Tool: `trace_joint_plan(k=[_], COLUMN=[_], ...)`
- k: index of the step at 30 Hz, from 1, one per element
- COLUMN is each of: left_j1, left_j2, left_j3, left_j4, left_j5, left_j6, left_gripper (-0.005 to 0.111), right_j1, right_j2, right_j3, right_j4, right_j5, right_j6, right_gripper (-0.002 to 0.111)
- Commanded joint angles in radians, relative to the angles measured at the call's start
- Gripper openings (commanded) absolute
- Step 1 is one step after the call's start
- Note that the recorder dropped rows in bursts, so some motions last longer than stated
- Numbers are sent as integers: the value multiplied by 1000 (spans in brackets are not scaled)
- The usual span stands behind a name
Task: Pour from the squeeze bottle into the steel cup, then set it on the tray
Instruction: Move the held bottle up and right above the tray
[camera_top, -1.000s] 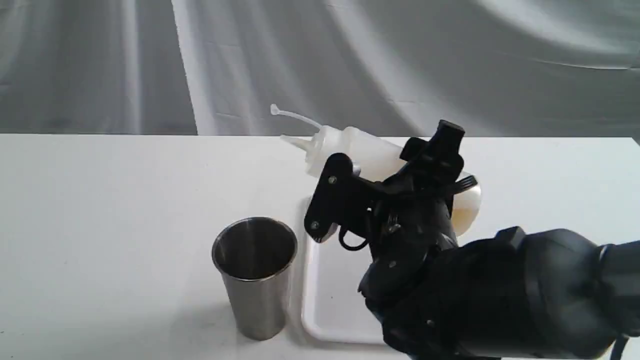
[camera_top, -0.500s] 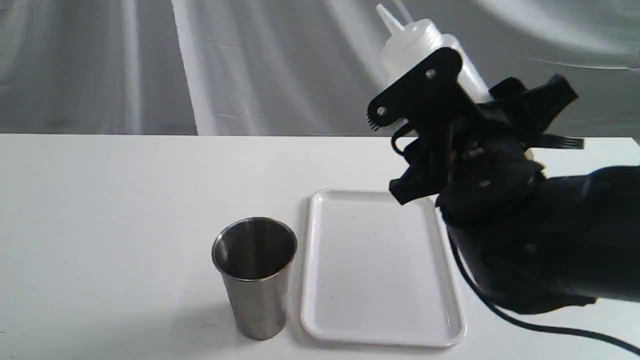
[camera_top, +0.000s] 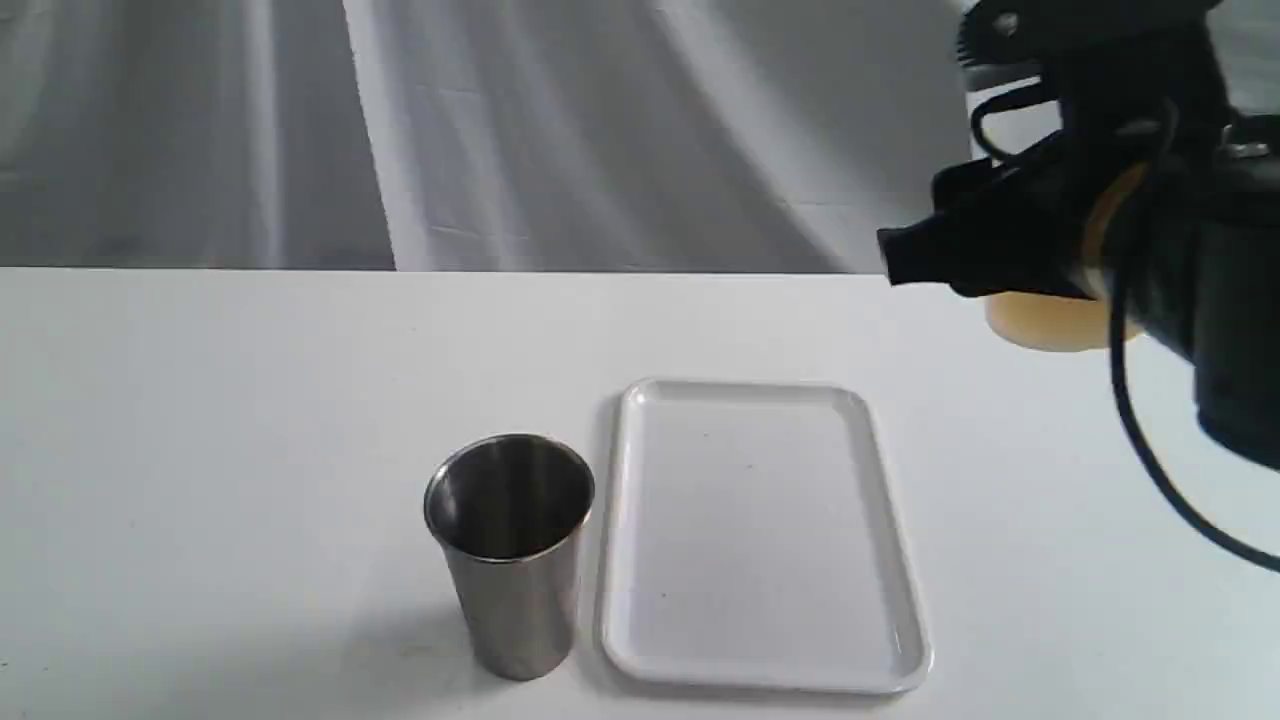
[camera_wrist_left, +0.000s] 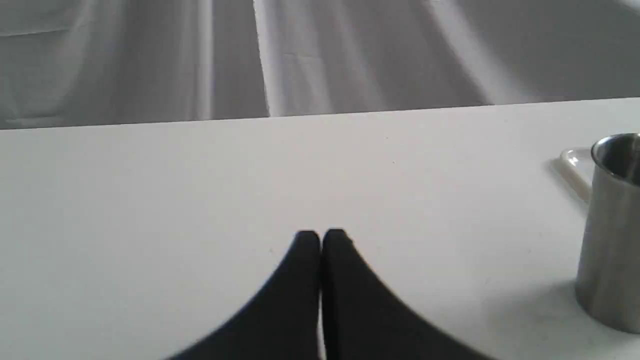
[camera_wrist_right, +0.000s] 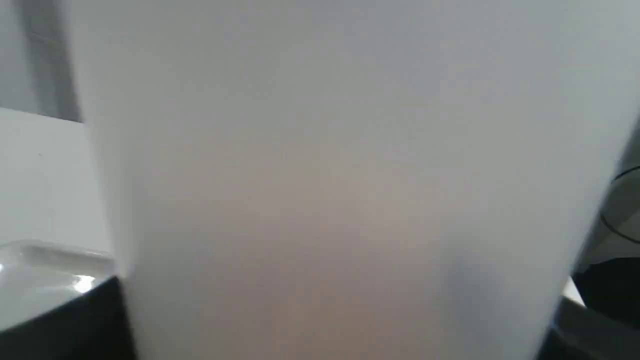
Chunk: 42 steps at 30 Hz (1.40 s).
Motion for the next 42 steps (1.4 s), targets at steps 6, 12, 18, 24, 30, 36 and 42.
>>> trace_joint_plan(k=[6, 12, 18, 24, 30, 36, 42], left_j1=[2, 2, 2, 2, 2, 2, 2], left_j2=[-3, -3, -3, -3, -3, -3, -3], left_j3=[4, 4, 4, 4, 4, 4, 4], left_j4=[-1, -1, -1, -1, -1, -1, -1], left_j5=[-8, -8, -8, -8, -8, -8, -8], left_j6=[-4, -4, -6, -6, -3, -3, -6], left_gripper=[0, 0, 0, 0, 0, 0, 0], right_j1=[-63, -64, -86, -144, -185, -234, -261], right_j2=[-45, -45, -45, -45, -45, -43, -43], right_j3=[-1, -1, -1, -1, -1, -1, 6], right_j4=[91, 216, 350, 430, 446, 655, 934], right_j5=[-190, -267, -270, -274, -422, -654, -803], right_j6=[8, 4, 4, 4, -6, -488, -933], right_gripper=[0, 0, 0, 0, 0, 0, 0])
